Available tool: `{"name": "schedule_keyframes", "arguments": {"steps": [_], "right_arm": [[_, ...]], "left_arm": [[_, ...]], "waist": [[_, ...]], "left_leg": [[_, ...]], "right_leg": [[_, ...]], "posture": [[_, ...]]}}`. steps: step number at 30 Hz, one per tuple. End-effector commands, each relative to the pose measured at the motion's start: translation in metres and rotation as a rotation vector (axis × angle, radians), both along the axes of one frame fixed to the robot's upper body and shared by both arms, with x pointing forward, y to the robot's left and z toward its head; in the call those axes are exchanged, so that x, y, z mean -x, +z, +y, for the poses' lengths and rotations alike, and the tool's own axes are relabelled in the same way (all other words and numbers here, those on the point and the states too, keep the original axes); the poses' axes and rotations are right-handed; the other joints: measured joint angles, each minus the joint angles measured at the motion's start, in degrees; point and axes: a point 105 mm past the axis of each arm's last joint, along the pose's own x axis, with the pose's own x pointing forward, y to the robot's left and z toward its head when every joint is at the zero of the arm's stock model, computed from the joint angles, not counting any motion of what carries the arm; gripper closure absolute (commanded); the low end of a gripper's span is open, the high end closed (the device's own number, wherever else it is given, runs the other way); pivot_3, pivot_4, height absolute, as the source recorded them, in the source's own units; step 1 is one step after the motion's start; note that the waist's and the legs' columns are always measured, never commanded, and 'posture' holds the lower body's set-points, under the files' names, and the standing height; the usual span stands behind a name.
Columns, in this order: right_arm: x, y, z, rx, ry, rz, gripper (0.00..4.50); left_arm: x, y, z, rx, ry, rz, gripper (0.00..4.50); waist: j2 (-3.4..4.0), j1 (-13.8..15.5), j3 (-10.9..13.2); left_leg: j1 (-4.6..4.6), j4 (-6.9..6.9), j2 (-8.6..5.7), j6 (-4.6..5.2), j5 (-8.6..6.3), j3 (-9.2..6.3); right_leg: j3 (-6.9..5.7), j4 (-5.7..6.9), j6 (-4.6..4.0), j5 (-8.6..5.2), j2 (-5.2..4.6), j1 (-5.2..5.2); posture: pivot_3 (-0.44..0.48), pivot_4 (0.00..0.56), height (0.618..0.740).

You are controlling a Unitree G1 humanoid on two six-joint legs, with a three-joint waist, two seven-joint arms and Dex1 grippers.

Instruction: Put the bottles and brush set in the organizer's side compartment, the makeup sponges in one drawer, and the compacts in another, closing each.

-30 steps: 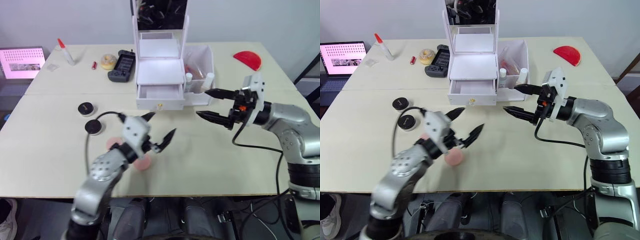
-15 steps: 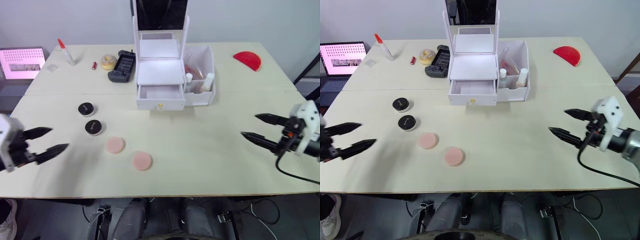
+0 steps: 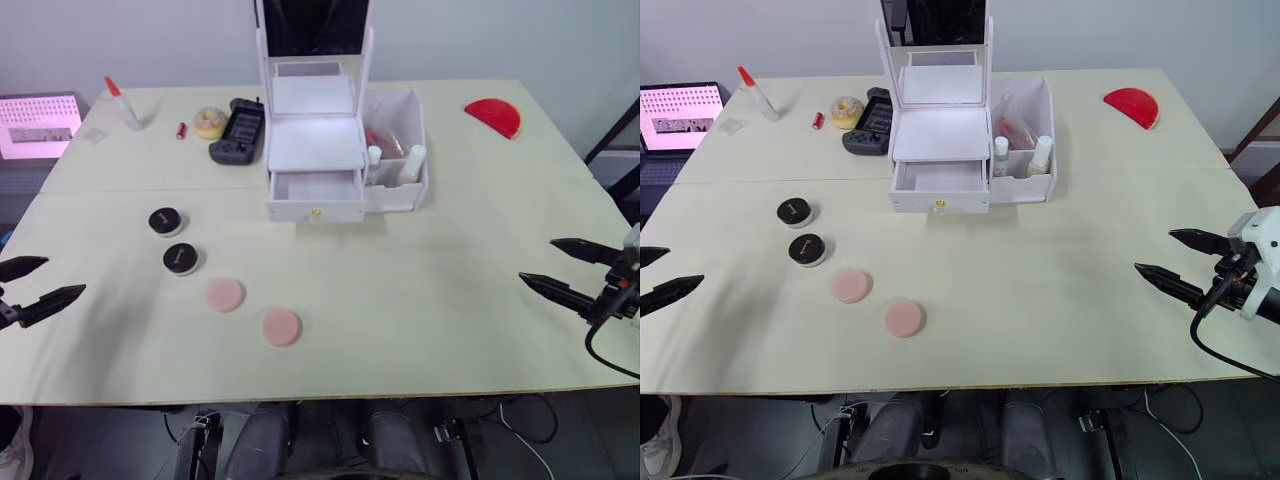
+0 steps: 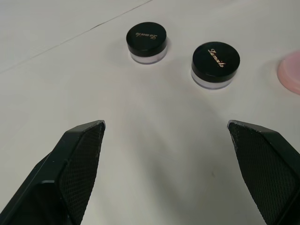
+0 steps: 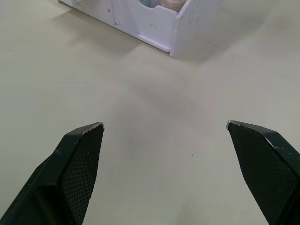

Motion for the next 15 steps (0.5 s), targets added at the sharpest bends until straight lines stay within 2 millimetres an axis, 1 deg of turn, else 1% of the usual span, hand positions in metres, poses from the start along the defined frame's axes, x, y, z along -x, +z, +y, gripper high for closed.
{"name": "schedule_keyframes", "arguments": {"steps": [1,3,4,7,10,11,12,14,15], "right_arm": [[0.001,0.015,0.004,0.001,0.013,-0.046,0.0],[-0.001,0.016,0.006,-0.002,0.01,-0.049,0.0],[-0.002,0.017,0.01,0.0,0.022,-0.049,0.0],[-0.007,0.019,0.031,-0.001,0.091,-0.046,0.0],[-0.01,0.024,0.072,-0.002,0.236,-0.046,0.0],[-0.01,0.028,0.088,-0.012,0.299,-0.052,0.0],[-0.01,0.032,0.101,-0.021,0.349,-0.055,0.0],[-0.008,0.035,0.12,-0.03,0.437,-0.048,0.0],[-0.007,0.035,0.128,-0.031,0.471,-0.039,0.0]], "left_arm": [[-0.003,0.01,-0.001,-0.025,-0.006,-0.039,0.1],[-0.005,0.009,-0.006,-0.025,-0.025,-0.035,0.1],[-0.006,0.008,-0.013,-0.022,-0.047,-0.033,0.1],[-0.012,0.005,-0.042,0.011,-0.14,-0.027,0.1],[-0.014,-0.007,-0.1,0.046,-0.328,0.004,0.1],[-0.011,-0.012,-0.126,0.074,-0.41,0.013,0.1],[-0.008,-0.015,-0.147,0.102,-0.477,0.021,0.1],[0.001,-0.022,-0.179,0.143,-0.587,0.051,0.1],[0.005,-0.026,-0.19,0.147,-0.629,0.066,0.1]], "waist": [[0.0,0.0,0.0],[0.0,0.0,0.0],[0.0,0.0,0.0],[0.0,0.0,0.0],[0.0,0.0,0.0],[0.0,0.0,0.0],[0.0,-0.1,0.0],[-0.02,-0.2,0.0],[-0.07,-0.2,0.0]], "left_leg": [[0.0,0.02,0.0,0.0,0.0,0.01],[0.0,0.05,0.01,0.0,0.0,0.03],[0.02,0.07,0.01,-0.01,-0.01,0.03],[0.04,0.11,0.03,-0.02,-0.01,0.05],[0.05,0.13,0.1,-0.02,-0.01,0.06],[0.05,0.13,0.14,-0.02,0.0,0.07],[0.05,0.13,0.17,-0.01,0.0,0.07],[0.05,0.13,0.2,-0.01,0.01,0.11],[0.05,0.12,0.2,0.0,0.01,0.09]], "right_leg": [[0.0,0.0,0.0,0.0,0.0,0.01],[0.0,0.01,-0.01,0.01,0.0,0.02],[0.0,0.01,-0.02,0.02,0.0,0.04],[0.0,0.01,-0.04,0.03,-0.01,0.08],[0.01,0.02,-0.08,0.06,-0.02,0.09],[0.01,0.02,-0.09,0.08,0.0,0.09],[0.01,0.02,-0.1,0.09,0.02,0.09],[0.01,0.01,-0.12,0.11,0.06,0.08],[0.01,0.01,-0.12,0.11,0.08,0.08]], "posture": [[0.0,0.15,0.738],[0.0,0.15,0.738],[0.0,0.15,0.738],[0.0,0.15,0.738],[0.0,0.15,0.738],[0.0,0.15,0.738],[0.0,0.15,0.738],[0.0,0.15,0.738],[0.0,0.15,0.738]]}}
